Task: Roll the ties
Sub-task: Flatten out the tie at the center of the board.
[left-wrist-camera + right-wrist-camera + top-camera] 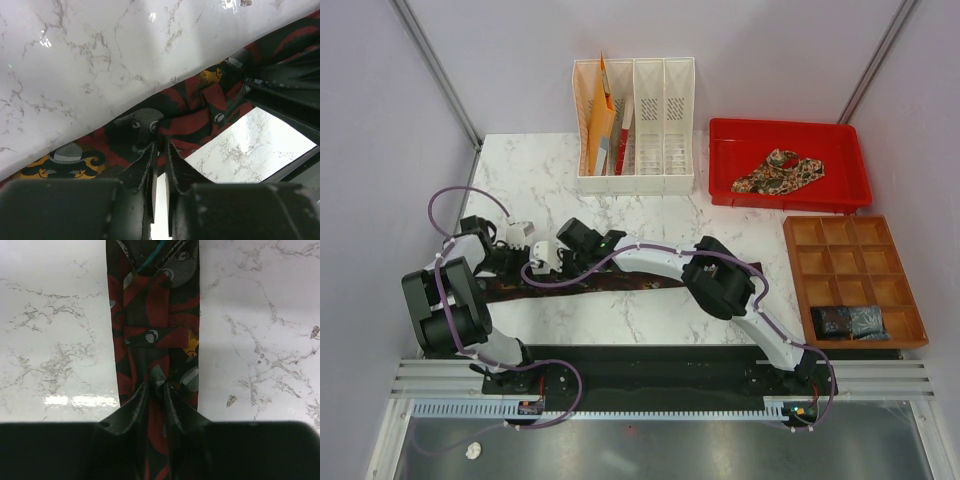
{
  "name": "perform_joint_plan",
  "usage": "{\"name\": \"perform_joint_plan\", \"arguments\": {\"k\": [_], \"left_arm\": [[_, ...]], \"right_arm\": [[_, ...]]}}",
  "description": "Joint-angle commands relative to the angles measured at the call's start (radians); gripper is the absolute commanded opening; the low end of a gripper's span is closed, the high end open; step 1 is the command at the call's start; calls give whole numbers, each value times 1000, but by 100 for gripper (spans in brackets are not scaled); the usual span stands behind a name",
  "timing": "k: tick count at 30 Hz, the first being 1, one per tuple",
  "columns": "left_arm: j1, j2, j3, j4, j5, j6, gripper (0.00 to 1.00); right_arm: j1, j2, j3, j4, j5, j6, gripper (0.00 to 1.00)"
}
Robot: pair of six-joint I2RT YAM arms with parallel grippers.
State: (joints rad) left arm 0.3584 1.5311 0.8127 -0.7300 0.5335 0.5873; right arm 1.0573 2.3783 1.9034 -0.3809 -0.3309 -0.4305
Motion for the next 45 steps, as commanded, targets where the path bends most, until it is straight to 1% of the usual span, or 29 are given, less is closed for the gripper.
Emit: {"name": "perform_joint_plan", "arguments": {"k": [1, 2, 3, 4, 7, 10, 15, 18, 19, 21, 28, 32, 36, 41, 43, 44, 45], "left_arm": [[2, 12, 43, -14, 20, -27, 12], [2, 9, 49, -14, 10, -32, 5], [4, 3, 54, -16, -3, -32, 3], [2, -12, 60, -16, -27, -33, 2], [2, -41, 85, -22, -76, -35, 2], [2, -46, 112, -45, -93, -34, 2], [2, -35, 123, -48, -127, -32, 2], [2, -38, 121, -49, -135, -32, 2], [2, -42, 120, -49, -148, -30, 2], [4, -46, 117, -43, -164, -26, 2], [10, -66, 115, 3, -254, -32, 2], [8, -74, 118, 27, -303, -37, 2], [10, -78, 103, 72, -383, -24, 2], [8, -62, 92, 119, -434, -29, 2], [8, -43, 97, 127, -457, -26, 2], [8, -39, 100, 126, -449, -20, 6], [8, -43, 106, 116, -399, -9, 27]], "right_arm": [[-14, 7, 39, 10, 1, 29, 32], [-17, 6, 39, 8, 0, 35, 35], [-22, 4, 36, 8, 0, 38, 38], [-32, 1, 33, 5, 0, 42, 42], [-48, -1, 17, -10, -10, 26, 47], [-56, 1, 3, -36, -25, 10, 49], [-66, 13, 2, -64, -45, 3, 47], [-79, 18, 5, -76, -56, 9, 37], [-83, 18, 5, -76, -57, 10, 32], [-89, 18, 5, -82, -65, 18, 31], [-105, 19, 0, -118, -83, 1, 41], [-108, 21, -3, -130, -89, -7, 42], [-114, 19, -1, -141, -92, -14, 43], [-117, 13, -1, -147, -91, -19, 44], [-117, 10, 0, -150, -91, -17, 50], [-118, -1, 2, -150, -83, -11, 53], [-118, -8, 6, -148, -79, -5, 62]]}}
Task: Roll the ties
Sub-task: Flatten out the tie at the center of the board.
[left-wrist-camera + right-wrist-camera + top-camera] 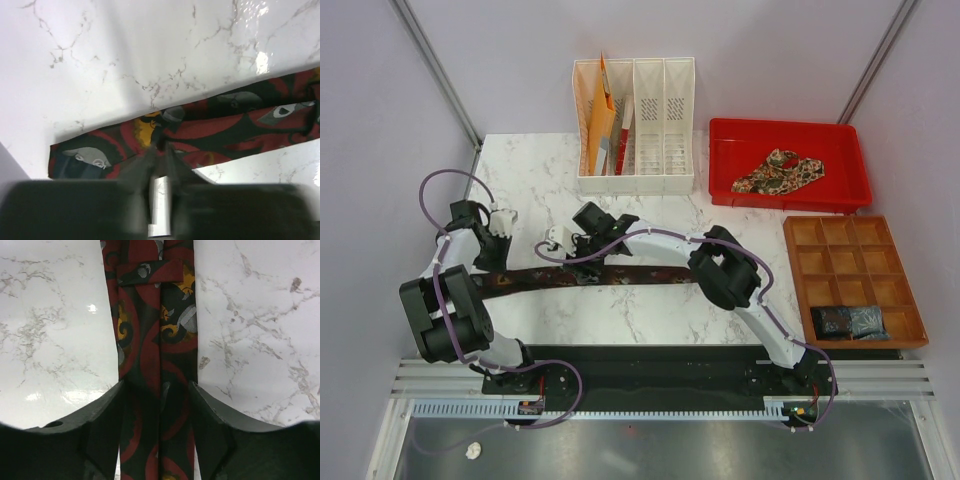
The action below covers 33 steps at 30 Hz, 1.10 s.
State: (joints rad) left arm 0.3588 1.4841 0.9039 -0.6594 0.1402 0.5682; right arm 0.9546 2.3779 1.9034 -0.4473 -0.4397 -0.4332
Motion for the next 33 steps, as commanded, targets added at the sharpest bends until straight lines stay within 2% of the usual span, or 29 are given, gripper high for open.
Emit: {"name": "perform_joint_plan", "arguments": {"k": [1, 2, 3, 5, 6, 11, 16, 19, 22, 23, 29, 33], "left_arm": [[6, -5, 26, 32, 19, 28, 38], [2, -16, 32, 26, 39, 39, 47], [-1, -33, 38, 17, 73, 51, 61], [-15, -47, 62, -23, 114, 93, 67], [-20, -50, 72, -41, 166, 107, 68], [-116, -39, 109, -155, 309, 212, 68], [-237, 4, 101, -144, 380, 234, 68], [-299, 27, 112, -121, 384, 217, 68], [-337, 38, 113, -85, 384, 174, 68], [-343, 38, 109, -75, 389, 168, 68], [-397, 2, 76, -37, 386, 125, 68], [-399, -56, 6, -14, 397, 101, 68]], "right_arm": [[-17, -19, 14, -82, 36, 2, 66], [-17, -49, 16, -83, 59, 10, 77], [-23, -66, 17, -83, 67, 28, 83], [-31, -124, 10, -91, 78, 48, 91], [-36, -144, 3, -102, 90, 56, 98], [-42, -305, -165, -171, 88, 83, 98], [-53, -471, -401, -180, 95, 94, 98], [-62, -537, -451, -208, 82, 85, 98], [-62, -597, -477, -284, 78, 15, 98], [-62, -615, -501, -295, 88, -55, 98], [-73, -782, -694, -257, 136, -289, 98], [-88, -925, -791, -255, 6, -384, 98]]}}
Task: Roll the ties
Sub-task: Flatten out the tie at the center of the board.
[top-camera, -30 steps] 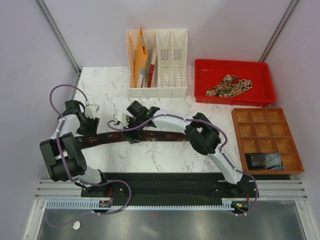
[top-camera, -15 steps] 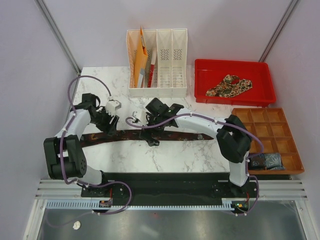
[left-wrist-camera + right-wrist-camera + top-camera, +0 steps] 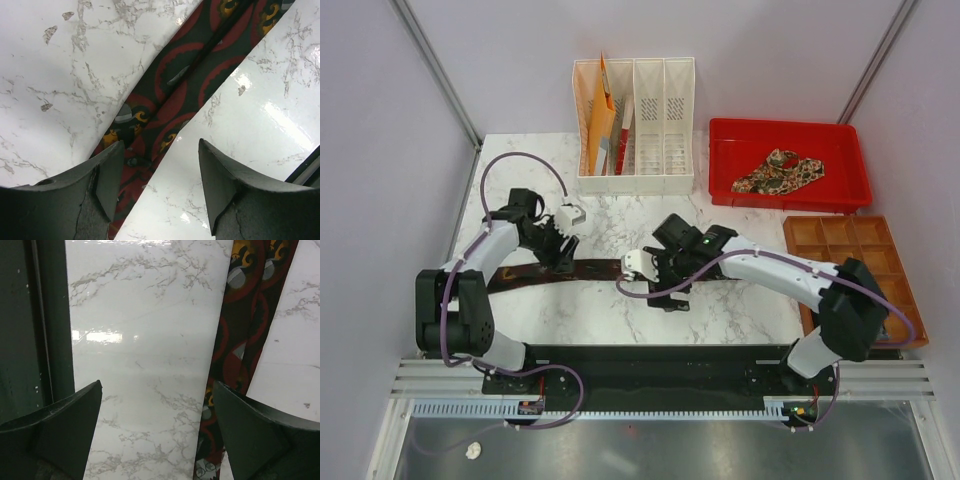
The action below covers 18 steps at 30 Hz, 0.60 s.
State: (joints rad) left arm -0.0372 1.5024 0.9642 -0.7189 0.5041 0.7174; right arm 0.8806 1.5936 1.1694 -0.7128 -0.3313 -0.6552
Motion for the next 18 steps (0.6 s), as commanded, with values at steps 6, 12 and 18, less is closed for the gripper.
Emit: {"name": "perform_joint_plan", "arguments": {"k": [6, 12, 18], "left_arm": [[-23, -133, -108, 50, 45, -75, 66], [-79, -172, -42, 13, 142, -111, 68], [-231, -102, -2, 61, 154, -139, 69]], "right_arm": [[-26, -262, -62, -280, -107, -260, 98], [-57, -337, -59, -284, -153, -214, 98], [-261, -333, -43, -199, -334, 125, 98]]}}
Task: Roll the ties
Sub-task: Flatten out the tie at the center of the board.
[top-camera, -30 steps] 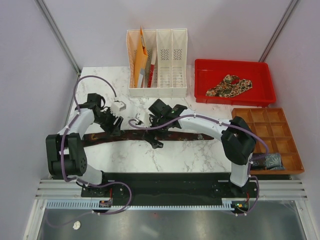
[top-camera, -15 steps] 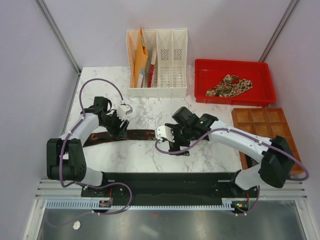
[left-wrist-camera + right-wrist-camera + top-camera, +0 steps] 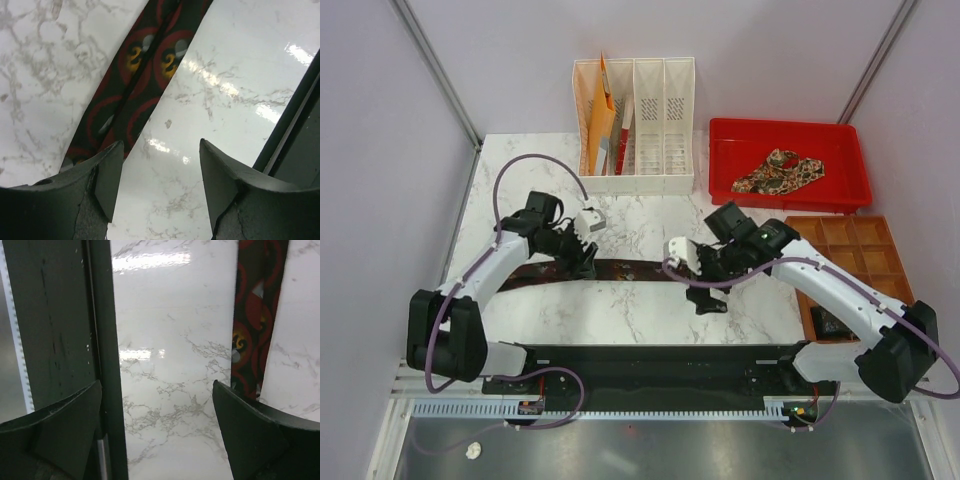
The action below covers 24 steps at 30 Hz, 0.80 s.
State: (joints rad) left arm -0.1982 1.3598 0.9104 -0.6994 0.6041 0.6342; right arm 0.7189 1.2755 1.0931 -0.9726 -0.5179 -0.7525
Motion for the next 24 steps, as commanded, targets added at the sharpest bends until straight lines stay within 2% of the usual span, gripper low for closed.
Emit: {"name": "perform_joint_plan", "arguments": {"k": [1, 3, 6, 7, 10, 12, 16, 19, 20, 21, 24], "left_arm": [[-110, 57, 54, 79, 43, -68, 69], [-145, 122, 82, 104, 26, -90, 69], [-213, 195, 136, 156, 16, -119, 68], [-248, 212, 148, 169, 5, -123, 67], [-282, 290, 202, 181, -36, -126, 65], [-282, 314, 219, 190, -59, -130, 63], [-282, 318, 220, 207, -49, -128, 62], [-282, 292, 260, 218, 29, -175, 64], [-282, 280, 289, 227, 84, -229, 66], [-282, 276, 301, 268, 107, -273, 67], [-285, 262, 331, 349, 206, -441, 70]], "right_arm": [[-107, -16, 30, 67, -148, 241, 98], [-111, -13, 24, 60, -130, 257, 98], [-163, -22, 28, 66, -16, 327, 98], [-243, -19, 30, 61, -8, 341, 98], [-376, 8, 36, 22, 56, 354, 98], [-429, 56, 48, -6, 73, 375, 98], [-538, 114, 47, 35, -55, 458, 96], [-542, 68, 11, 199, -155, 481, 98], [-542, 50, -18, 321, -204, 508, 98], [-541, 32, -25, 368, -234, 521, 98], [-510, 89, 14, 399, -266, 544, 98]]}}
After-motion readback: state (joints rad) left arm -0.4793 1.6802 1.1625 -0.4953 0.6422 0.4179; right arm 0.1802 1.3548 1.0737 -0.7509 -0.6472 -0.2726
